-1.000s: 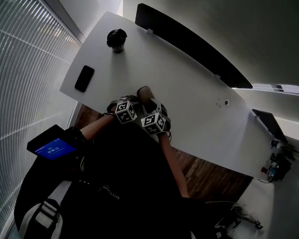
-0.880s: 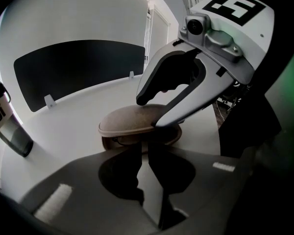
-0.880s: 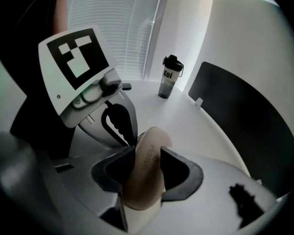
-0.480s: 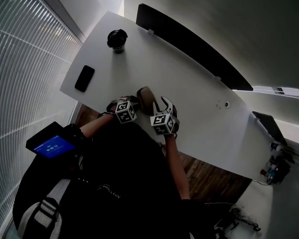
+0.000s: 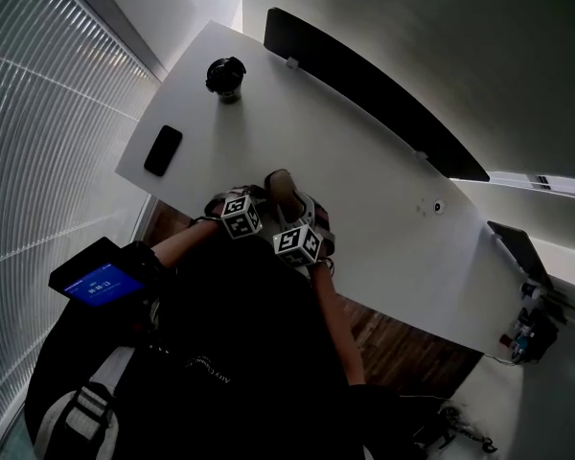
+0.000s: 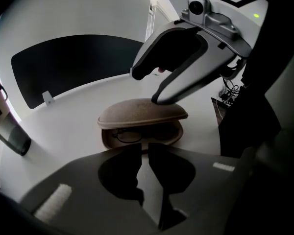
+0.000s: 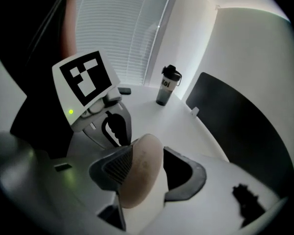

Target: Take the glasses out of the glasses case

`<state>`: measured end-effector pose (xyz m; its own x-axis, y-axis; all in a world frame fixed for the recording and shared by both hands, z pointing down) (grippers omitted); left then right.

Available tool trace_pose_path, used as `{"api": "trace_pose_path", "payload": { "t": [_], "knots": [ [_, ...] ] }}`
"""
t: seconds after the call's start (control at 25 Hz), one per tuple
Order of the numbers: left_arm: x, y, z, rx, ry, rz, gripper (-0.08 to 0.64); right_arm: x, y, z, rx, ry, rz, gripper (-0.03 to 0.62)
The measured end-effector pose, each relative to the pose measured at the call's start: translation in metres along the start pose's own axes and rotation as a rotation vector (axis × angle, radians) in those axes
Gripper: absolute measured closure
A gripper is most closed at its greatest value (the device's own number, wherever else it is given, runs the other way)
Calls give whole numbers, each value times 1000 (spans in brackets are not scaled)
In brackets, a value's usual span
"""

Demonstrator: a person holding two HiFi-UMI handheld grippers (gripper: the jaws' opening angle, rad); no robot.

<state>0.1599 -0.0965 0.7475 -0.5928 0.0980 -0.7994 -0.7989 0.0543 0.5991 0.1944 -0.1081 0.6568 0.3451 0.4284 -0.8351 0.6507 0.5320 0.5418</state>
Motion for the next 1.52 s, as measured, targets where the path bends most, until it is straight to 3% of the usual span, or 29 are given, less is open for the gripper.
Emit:
{"api": "trace_pose_path", "payload": {
  "t": [0.36,0.68,1.04,1.16,1.32,1.52],
  "knots": [
    [-2,-3,0,-7,-5,5,508,-34,14,-8,11,-69,-89,367],
    [-3,-4,0,-24,-4,8,505,5,15,25,-18,43,-11,367],
    [-4,-4,2,-49,-13,-3,499,30,49,76,-113,191,13,368],
    [-5,-5,1,-41,-14,-9,499,28,63,91,-174,201,-6,368],
    [-7,-7,2,-34,-5,-12,499,12,90,109,-172,197,-50,368],
    [-6,-3,1,-34,-4,-13,499,-2,105,112,-264,168,-69,368]
  ]
}}
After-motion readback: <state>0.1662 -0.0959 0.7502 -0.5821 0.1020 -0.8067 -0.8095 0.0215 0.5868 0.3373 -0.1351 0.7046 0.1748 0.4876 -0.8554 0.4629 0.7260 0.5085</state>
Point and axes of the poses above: the fingertips, and each gripper's own axes: x backward along the fingers, z to its right, y out of its underside, the point moved 2 cm from there along x, backward along the fingers, and after that the axes turned 12 degrees about -y, right-handed, at the moved point
